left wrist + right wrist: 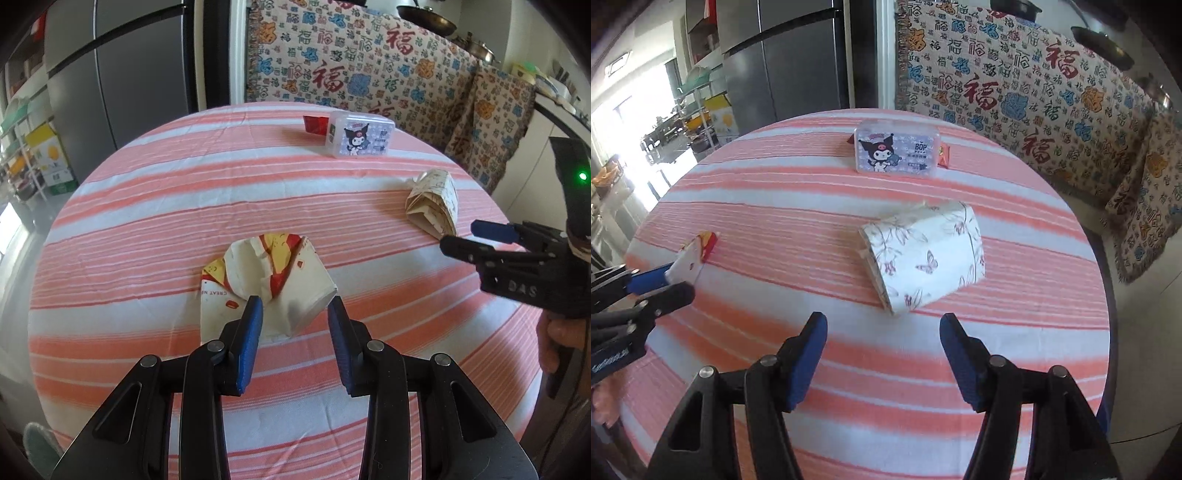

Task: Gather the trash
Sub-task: 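Grasp the paper wrapper with the left tool while the right tool grasps the floral tissue pack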

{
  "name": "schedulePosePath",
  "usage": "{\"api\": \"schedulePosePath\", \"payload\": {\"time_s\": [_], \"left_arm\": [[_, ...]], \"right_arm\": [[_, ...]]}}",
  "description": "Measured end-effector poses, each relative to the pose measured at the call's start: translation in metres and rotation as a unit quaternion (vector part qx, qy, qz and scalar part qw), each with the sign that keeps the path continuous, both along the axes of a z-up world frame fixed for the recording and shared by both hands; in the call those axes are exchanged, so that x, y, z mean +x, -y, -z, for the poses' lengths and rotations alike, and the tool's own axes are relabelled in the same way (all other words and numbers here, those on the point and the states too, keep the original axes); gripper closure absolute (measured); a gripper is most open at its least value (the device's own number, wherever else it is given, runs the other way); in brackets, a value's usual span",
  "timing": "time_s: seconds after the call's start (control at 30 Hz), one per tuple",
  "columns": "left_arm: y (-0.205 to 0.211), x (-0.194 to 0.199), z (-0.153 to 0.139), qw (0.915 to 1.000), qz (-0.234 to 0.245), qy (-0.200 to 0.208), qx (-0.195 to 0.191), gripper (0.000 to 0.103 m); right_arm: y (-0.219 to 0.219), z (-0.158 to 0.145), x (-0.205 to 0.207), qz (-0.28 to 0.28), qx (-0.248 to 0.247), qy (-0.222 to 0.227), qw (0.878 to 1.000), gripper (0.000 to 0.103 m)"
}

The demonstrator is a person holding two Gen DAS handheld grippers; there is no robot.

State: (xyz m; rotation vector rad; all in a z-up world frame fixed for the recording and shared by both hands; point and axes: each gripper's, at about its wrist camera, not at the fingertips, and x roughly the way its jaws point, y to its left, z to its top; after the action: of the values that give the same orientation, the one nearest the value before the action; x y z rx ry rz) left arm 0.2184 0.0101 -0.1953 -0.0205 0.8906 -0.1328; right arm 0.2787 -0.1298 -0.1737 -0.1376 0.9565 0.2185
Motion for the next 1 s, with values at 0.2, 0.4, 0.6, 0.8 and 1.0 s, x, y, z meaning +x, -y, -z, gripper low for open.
{"api": "schedulePosePath", "payload": {"time_s": [0.2,0.4,0.6,0.8,1.0], "left_arm": [[-0.005,0.000,-0.006,0.9998,0.005,-0.005,-0.019,0.066],[-0.010,0.003,-0.009,0.9986,0.030,-0.024,-0.035,0.065],[-0.050,-0.012,-0.032,0.9977,0.022,0.008,-0.064,0.033],[-0.025,-0.010,-0.034,0.9960,0.053,0.010,-0.072,0.027],[0.025,0.010,-0.024,0.9973,0.015,0.024,0.069,0.027]], "right_arm": [[0.068,0.017,0.017,0.110,-0.013,-0.006,0.994,0.044],[0.119,0.007,0.007,0.134,0.027,-0.020,0.990,0.041],[0.095,-0.017,0.025,0.088,0.091,-0.041,0.991,0.017],[0.090,-0.020,0.051,0.122,0.112,-0.074,0.983,0.017],[0.065,-0.016,0.088,0.120,0.092,-0.129,0.980,0.017]]}}
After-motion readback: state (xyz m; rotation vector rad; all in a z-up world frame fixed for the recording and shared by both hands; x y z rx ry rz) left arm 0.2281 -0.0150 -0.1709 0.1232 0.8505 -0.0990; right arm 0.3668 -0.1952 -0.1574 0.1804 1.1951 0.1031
